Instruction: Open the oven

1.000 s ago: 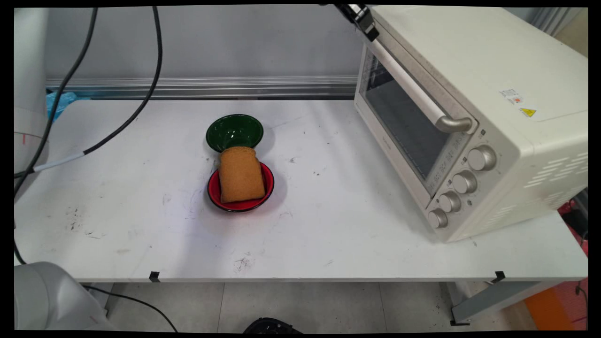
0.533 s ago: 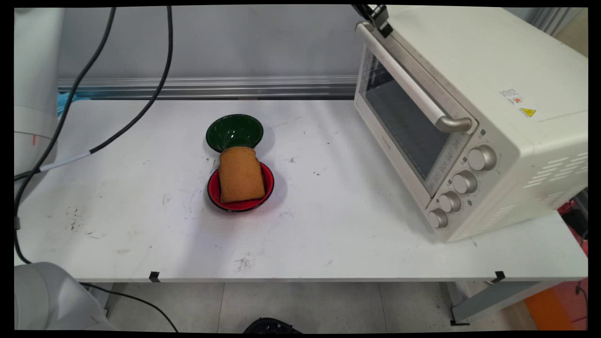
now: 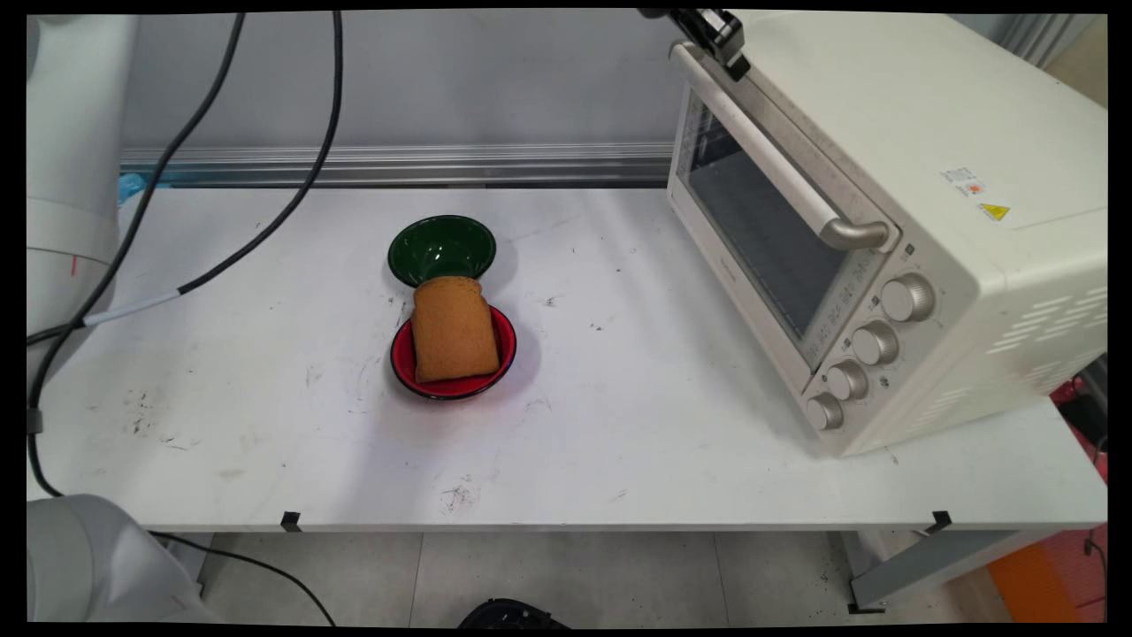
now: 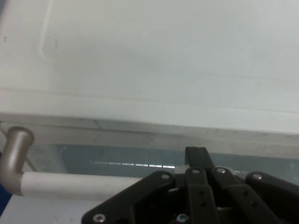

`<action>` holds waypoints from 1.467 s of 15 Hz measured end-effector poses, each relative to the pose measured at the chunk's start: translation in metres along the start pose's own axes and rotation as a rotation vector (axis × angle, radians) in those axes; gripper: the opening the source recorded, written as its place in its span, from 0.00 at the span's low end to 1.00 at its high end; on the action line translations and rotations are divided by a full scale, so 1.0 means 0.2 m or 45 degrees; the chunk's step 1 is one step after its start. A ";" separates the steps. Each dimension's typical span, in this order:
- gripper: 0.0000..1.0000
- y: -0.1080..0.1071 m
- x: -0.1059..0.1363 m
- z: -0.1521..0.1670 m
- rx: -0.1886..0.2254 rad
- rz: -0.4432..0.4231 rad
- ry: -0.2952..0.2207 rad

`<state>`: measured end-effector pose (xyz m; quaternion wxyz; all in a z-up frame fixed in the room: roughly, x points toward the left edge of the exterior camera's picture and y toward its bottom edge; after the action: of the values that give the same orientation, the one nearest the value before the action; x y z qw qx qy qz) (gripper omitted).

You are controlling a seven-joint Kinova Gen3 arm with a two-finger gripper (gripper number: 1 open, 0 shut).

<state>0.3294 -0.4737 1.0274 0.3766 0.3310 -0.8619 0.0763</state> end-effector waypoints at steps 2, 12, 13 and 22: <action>0.00 0.00 -0.01 0.03 -0.001 -0.008 -0.003; 0.00 0.00 -0.02 0.14 -0.012 -0.026 -0.004; 0.00 0.00 -0.02 0.14 -0.013 -0.027 -0.004; 0.00 0.00 -0.09 0.15 -0.014 -0.044 -0.031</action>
<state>0.3209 -0.4765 0.9940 0.3690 0.3447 -0.8610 0.0610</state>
